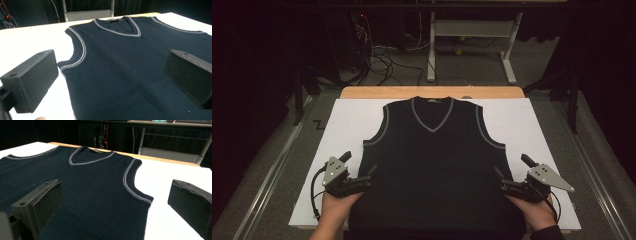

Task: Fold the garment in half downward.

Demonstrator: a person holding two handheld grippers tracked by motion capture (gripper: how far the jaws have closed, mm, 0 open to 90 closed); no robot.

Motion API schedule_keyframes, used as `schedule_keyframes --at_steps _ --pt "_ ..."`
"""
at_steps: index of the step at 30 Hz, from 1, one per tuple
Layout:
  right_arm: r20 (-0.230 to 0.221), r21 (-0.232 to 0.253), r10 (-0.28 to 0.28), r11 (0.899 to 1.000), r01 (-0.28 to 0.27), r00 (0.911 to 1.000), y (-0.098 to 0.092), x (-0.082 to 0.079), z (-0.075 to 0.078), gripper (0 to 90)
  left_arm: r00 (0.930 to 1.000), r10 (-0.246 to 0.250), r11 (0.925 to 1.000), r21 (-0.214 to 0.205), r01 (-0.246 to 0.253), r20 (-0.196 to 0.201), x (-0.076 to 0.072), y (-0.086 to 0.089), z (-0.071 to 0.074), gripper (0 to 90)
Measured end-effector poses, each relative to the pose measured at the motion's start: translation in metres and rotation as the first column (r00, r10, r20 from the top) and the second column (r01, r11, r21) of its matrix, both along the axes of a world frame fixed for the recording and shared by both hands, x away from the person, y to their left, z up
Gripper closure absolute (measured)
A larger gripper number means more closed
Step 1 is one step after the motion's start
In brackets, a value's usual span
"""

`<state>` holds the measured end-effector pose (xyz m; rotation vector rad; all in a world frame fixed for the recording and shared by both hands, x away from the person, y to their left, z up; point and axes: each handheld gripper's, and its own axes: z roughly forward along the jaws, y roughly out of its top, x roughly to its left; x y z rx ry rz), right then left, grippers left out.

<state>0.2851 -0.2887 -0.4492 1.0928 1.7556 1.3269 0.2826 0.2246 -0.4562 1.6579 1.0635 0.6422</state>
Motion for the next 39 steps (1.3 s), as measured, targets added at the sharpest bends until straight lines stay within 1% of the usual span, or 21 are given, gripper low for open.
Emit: schedule_keyframes --at_steps 5,6,7,8,13,16,18,22,25,26,28,29,30,31,32,33,34,35,36,38,39 --pt "-0.008 0.002 0.008 1.0 -0.008 0.9999 -0.001 0.006 -0.003 0.2 0.9997 -0.001 0.9999 -0.015 0.001 -0.023 0.003 0.002 -0.003 0.0" --pt "-0.008 0.0 0.009 1.0 -0.009 0.9999 -0.001 0.007 -0.004 0.2 0.9996 0.007 1.0 0.002 -0.007 -0.026 0.002 0.002 -0.003 0.0" --pt "-0.011 -0.001 0.009 1.0 -0.009 0.9999 -0.001 0.007 -0.004 0.2 0.9989 0.016 0.9996 0.024 -0.015 -0.043 0.003 0.001 -0.003 0.0" --pt "-0.014 -0.002 0.01 1.0 -0.01 0.9998 -0.001 0.007 -0.005 0.2 0.9984 0.014 0.9994 0.032 -0.012 -0.055 0.004 0.0 -0.003 0.0" --pt "-0.02 -0.017 0.008 1.0 -0.008 0.9998 -0.003 0.006 -0.006 0.2 0.9975 0.006 0.9993 0.036 -0.003 -0.07 0.006 -0.001 -0.005 0.0" --pt "-0.018 -0.015 -0.002 1.0 0.002 0.9998 -0.006 0.009 -0.006 0.2 0.9974 0.027 0.9995 0.018 -0.026 -0.067 0.006 0.002 -0.004 0.0" --pt "-0.024 -0.008 -0.01 1.0 0.01 0.9997 -0.008 0.009 -0.006 0.2 0.996 0.032 0.9994 -0.01 -0.033 -0.083 0.007 0.007 -0.003 0.0" --pt "-0.027 -0.008 -0.019 1.0 0.019 0.9994 -0.011 0.007 -0.006 0.2 0.9938 0.03 0.9995 0.001 -0.031 -0.107 0.008 0.011 -0.001 0.0" --pt "-0.03 -0.005 -0.024 1.0 0.024 0.9993 -0.013 0.005 -0.006 0.2 0.9933 0.035 0.9994 -0.004 -0.036 -0.11 0.009 0.012 -0.001 0.0" --pt "-0.033 -0.006 -0.026 1.0 0.026 0.9991 -0.014 0.003 -0.006 0.2 0.992 0.035 0.9994 -0.003 -0.036 -0.121 0.011 0.012 -0.001 0.0" --pt "-0.038 -0.011 -0.026 1.0 0.026 0.999 -0.014 0.003 -0.007 0.2 0.9896 0.035 0.9992 0.024 -0.032 -0.14 0.014 0.011 -0.002 0.0" --pt "-0.038 -0.011 -0.026 1.0 0.026 0.999 -0.014 0.003 -0.007 0.2 0.9896 0.035 0.9992 0.024 -0.032 -0.14 0.014 0.011 -0.002 0.0" --pt "-0.044 -0.021 -0.03 0.999 0.029 0.9986 -0.014 0.004 -0.007 0.3 0.9844 0.031 0.9978 0.063 -0.02 -0.173 0.017 0.01 -0.004 0.0" --pt "-0.049 -0.023 -0.026 0.999 0.025 0.9985 -0.014 0.006 -0.007 0.3 0.9844 0.031 0.9978 0.063 -0.02 -0.173 0.017 0.01 -0.004 0.0" --pt "-0.054 -0.026 -0.026 0.999 0.025 0.9982 -0.013 0.007 -0.006 0.4 0.9782 0.034 0.9959 0.089 -0.016 -0.205 0.018 0.011 -0.007 0.0" --pt "-0.054 -0.026 -0.026 0.999 0.025 0.9982 -0.013 0.007 -0.006 0.4 0.9782 0.034 0.9959 0.089 -0.016 -0.205 0.018 0.011 -0.007 1.8" --pt "-0.057 -0.023 -0.026 0.999 0.024 0.998 -0.012 0.011 -0.006 1.3 0.971 0.038 0.9972 0.072 -0.021 -0.236 0.019 0.016 -0.01 3.5" --pt "-0.064 -0.022 -0.028 0.999 0.026 0.9976 -0.011 0.013 -0.005 1.8 0.971 0.038 0.9972 0.072 -0.021 -0.236 0.019 0.016 -0.01 4.0" --pt "-0.075 -0.02 -0.019 1.0 0.018 0.997 -0.011 0.016 -0.005 1.6 0.9632 0.046 0.9978 0.059 -0.031 -0.265 0.018 0.021 -0.012 5.1" --pt "-0.093 -0.024 -0.002 1.0 0.0 0.9956 -0.01 0.022 -0.005 2.1 0.9637 0.045 0.9988 0.028 -0.039 -0.263 0.015 0.027 -0.013 11.1" --pt "-0.106 -0.027 -0.003 1.0 0.0 0.9943 -0.009 0.026 -0.005 2.8 0.9637 0.045 0.9988 0.028 -0.039 -0.263 0.015 0.027 -0.013 13.2"
